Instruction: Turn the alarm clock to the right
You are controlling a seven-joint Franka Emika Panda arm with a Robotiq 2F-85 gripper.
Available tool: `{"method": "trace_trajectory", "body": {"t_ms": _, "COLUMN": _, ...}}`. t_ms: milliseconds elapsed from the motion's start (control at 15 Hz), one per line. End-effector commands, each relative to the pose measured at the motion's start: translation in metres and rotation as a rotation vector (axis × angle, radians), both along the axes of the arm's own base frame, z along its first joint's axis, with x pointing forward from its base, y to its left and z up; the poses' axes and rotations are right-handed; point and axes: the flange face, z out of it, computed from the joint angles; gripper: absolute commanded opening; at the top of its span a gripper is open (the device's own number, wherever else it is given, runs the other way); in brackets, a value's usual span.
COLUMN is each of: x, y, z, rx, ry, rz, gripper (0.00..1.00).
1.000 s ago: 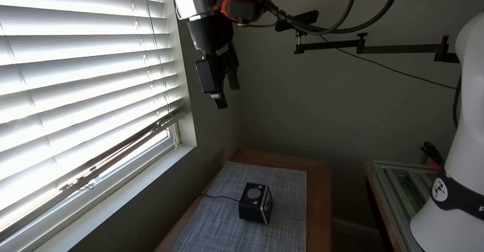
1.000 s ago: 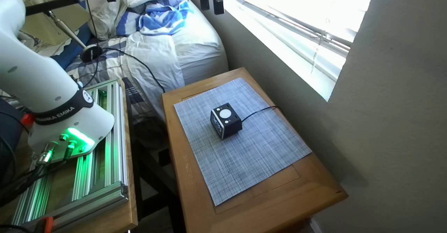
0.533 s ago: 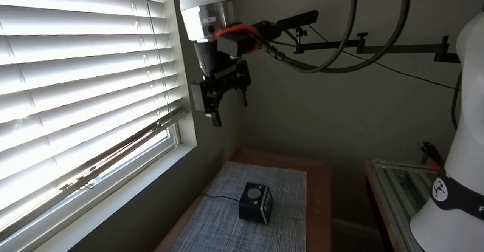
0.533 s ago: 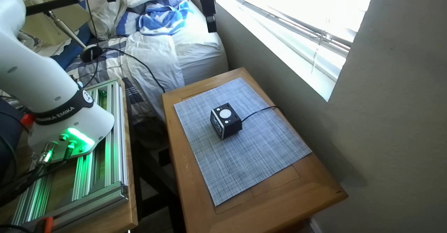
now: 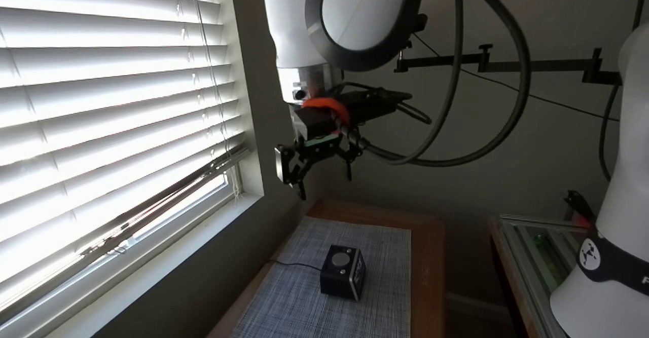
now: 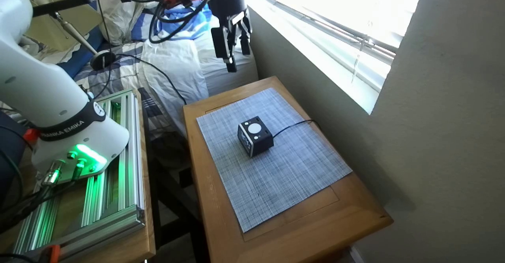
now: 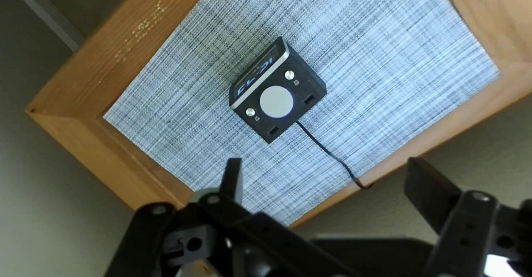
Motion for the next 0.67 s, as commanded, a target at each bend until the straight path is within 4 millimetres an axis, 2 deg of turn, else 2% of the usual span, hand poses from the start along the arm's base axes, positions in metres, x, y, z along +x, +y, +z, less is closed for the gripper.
{"method": "trace_trajectory", "body": {"t_ms": 0, "x": -0.003, "y": -0.013, "z": -0.039, "rx": -0.012, "ry": -0.045, "rz": -0.188, "gripper": 1.00}}
{"method": "trace_trajectory", "body": {"t_ms": 133, "x": -0.004, "y": -0.017, "z": -0.056, "rx": -0.026, "ry": -0.038, "rz": -0.293, "gripper": 1.00}}
{"method": "trace_trajectory", "body": {"t_ms": 200, "x": -0.006, "y": -0.013, "z": -0.038, "rx": -0.010, "ry": -0.023, "rz": -0.206, "gripper": 1.00}}
{"method": "trace_trajectory", "body": {"t_ms": 333, "x": -0.007, "y": -0.014, "z": -0.046, "rx": -0.011, "ry": -0.009, "rz": -0.214, "gripper": 1.00}}
{"method": "trace_trajectory", "body": {"t_ms": 600, "x": -0.006, "y": -0.012, "z": -0.042, "rx": -0.011, "ry": -0.018, "rz": -0.209, "gripper": 1.00}}
